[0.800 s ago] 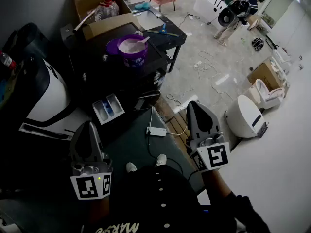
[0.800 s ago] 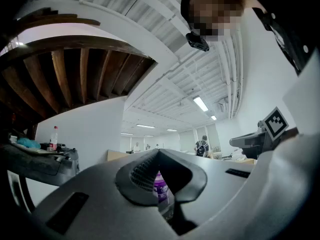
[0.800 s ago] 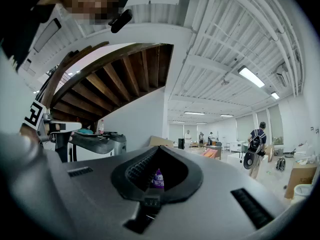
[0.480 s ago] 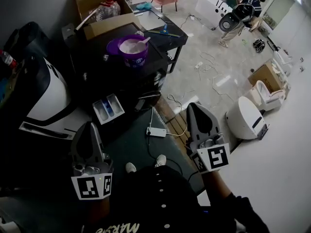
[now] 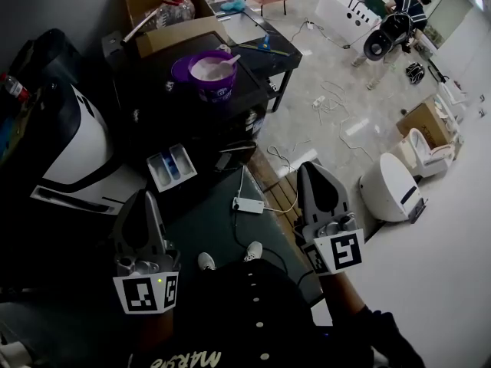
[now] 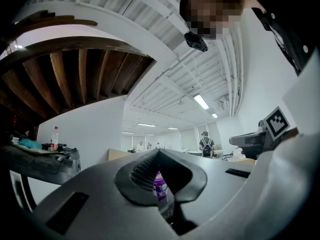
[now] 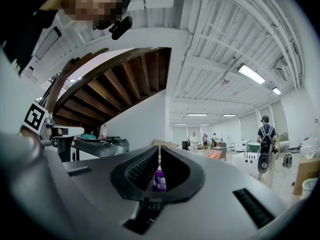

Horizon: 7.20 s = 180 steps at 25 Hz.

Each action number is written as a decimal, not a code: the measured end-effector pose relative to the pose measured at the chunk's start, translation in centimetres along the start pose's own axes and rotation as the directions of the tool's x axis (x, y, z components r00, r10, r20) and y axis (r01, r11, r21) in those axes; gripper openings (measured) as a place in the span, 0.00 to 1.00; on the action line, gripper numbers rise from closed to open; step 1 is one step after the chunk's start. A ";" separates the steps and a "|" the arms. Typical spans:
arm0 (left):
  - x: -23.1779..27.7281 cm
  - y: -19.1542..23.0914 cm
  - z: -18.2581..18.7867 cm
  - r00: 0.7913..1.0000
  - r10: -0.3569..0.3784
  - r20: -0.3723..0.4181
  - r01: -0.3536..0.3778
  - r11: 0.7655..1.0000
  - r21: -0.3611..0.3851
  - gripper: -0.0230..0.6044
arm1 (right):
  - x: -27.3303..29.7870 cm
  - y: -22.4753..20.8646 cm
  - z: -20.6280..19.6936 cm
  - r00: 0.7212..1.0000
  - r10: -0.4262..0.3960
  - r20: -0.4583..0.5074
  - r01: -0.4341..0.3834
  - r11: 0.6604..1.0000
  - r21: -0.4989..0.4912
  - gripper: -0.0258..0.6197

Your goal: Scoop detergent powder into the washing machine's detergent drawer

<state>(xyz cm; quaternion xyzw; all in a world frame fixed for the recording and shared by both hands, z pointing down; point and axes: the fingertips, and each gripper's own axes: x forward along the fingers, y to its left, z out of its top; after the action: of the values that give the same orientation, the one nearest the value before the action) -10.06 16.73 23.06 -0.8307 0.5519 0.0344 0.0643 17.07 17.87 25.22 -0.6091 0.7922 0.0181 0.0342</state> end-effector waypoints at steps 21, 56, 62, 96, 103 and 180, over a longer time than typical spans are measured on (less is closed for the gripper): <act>3.0 -3.7 -2.5 0.994 0.091 -0.066 -0.090 0.996 0.016 0.06 | 3.1 -6.5 -3.0 0.996 0.078 -0.037 -0.075 0.995 0.063 0.35; 20.1 11.1 -5.6 0.989 0.142 -0.042 -0.145 0.988 -0.057 0.06 | 34.2 -6.3 -9.1 0.896 0.320 -0.309 -0.360 0.930 -0.081 0.35; 20.8 8.7 -6.5 0.993 0.101 -0.060 -0.104 0.993 -0.055 0.06 | 37.6 -6.9 -13.4 0.801 0.388 -0.455 -0.488 0.864 -0.122 0.35; 23.6 7.5 -12.2 0.980 0.108 -0.167 -0.128 0.985 -0.118 0.06 | 40.1 -6.7 -22.2 0.253 0.458 -0.852 -0.815 0.575 0.067 0.09; 23.6 7.9 -12.0 0.979 0.117 -0.165 -0.137 0.984 -0.113 0.06 | 39.4 -6.4 -22.5 0.176 0.454 -0.873 -0.751 0.636 0.180 0.09; 5.1 14.8 -17.1 0.785 0.560 -0.266 -0.603 0.790 -0.116 0.06 | 24.8 26.1 -36.2 0.131 0.767 -0.628 -0.685 0.528 0.502 0.09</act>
<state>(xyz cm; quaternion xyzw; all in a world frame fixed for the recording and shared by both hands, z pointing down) -21.94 3.98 38.32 -0.6198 0.7793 0.0152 -0.0917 -15.63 -1.86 59.06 -0.0809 0.9052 -0.2791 -0.3100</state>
